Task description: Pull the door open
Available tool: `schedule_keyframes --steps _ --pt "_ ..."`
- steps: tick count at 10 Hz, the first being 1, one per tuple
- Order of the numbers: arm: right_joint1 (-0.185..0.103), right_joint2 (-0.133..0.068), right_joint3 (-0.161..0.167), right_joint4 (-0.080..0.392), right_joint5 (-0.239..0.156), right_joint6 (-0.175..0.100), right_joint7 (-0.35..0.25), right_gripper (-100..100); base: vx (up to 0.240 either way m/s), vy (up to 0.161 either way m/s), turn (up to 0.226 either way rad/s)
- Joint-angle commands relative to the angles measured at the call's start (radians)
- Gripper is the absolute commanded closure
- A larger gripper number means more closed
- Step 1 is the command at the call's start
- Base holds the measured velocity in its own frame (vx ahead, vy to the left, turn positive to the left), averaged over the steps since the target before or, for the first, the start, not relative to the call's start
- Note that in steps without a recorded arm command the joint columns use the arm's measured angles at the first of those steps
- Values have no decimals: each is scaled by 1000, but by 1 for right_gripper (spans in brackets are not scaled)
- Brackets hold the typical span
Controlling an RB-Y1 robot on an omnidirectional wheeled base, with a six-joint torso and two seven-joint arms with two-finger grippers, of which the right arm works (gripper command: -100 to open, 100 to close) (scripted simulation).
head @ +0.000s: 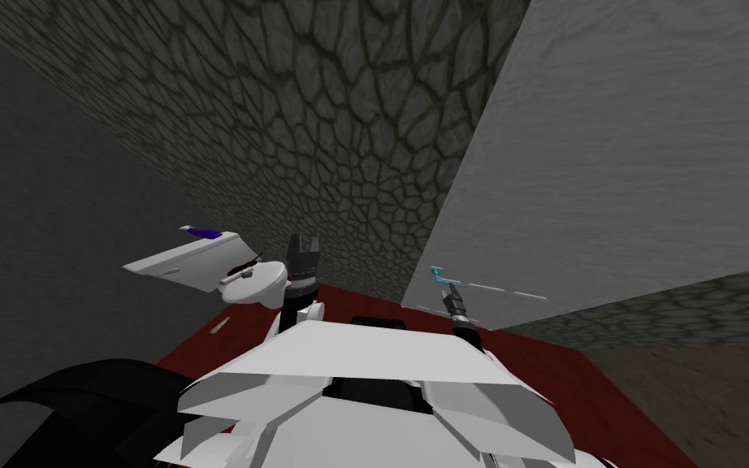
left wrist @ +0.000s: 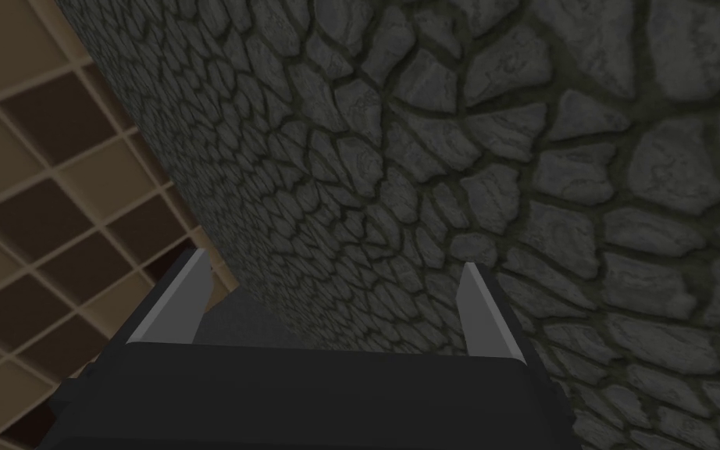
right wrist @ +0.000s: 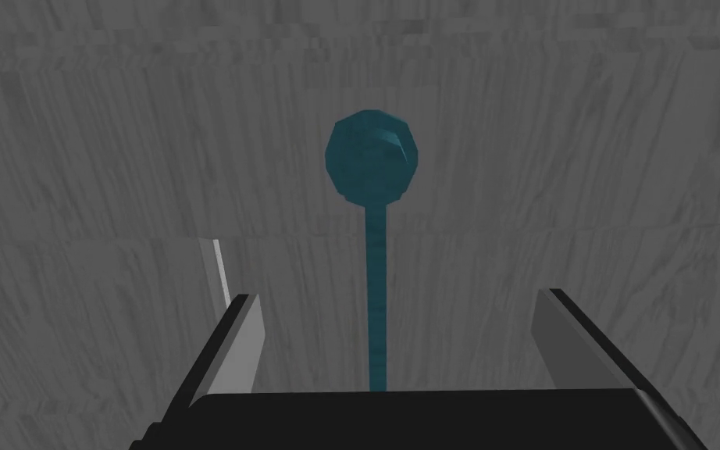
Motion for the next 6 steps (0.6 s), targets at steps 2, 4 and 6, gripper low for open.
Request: schedule_keyframes --steps 2,4,6 --pt "-9 -2 -15 23 -9 -4 1 -100 191 -39 90" --pt "-9 -2 -12 20 -7 -3 1 100 36 -8 3" --pt "-9 -2 -12 20 -7 -3 1 100 -29 4 -7"
